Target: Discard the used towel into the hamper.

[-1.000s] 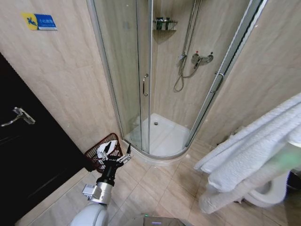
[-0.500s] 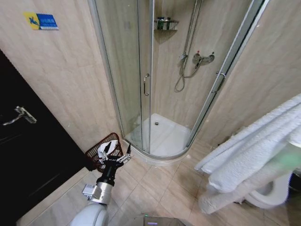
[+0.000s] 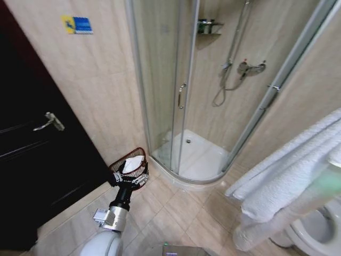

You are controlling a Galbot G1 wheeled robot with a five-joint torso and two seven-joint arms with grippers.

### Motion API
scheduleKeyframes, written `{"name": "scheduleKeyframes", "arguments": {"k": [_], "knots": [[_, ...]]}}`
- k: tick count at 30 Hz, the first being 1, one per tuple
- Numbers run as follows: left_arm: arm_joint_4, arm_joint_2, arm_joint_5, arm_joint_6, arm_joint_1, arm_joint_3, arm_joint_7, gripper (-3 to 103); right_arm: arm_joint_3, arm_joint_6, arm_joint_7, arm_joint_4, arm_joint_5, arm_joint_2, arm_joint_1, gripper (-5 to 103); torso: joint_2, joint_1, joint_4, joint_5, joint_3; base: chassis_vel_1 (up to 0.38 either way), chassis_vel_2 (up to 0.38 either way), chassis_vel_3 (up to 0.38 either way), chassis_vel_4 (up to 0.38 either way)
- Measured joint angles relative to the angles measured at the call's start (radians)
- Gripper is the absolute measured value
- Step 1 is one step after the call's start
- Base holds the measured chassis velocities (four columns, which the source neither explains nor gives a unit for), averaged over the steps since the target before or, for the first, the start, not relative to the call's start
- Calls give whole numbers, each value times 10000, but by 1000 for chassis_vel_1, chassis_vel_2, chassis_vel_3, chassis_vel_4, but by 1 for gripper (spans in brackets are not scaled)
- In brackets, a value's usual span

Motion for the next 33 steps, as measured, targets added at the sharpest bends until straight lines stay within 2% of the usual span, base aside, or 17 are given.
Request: {"name": "scheduleKeyframes", "arguments": {"k": [26, 33], "knots": [[0, 0, 0, 0, 0, 0, 0, 100, -81, 16, -26, 1, -7, 85, -24, 8, -23, -9, 3, 0, -12, 123, 128, 125, 126], [0, 0, 0, 0, 0, 0, 0, 100, -223, 120, 280, 0, 131, -6, 29, 8, -25, -10, 2, -1, -12, 117, 127, 122, 127]]}}
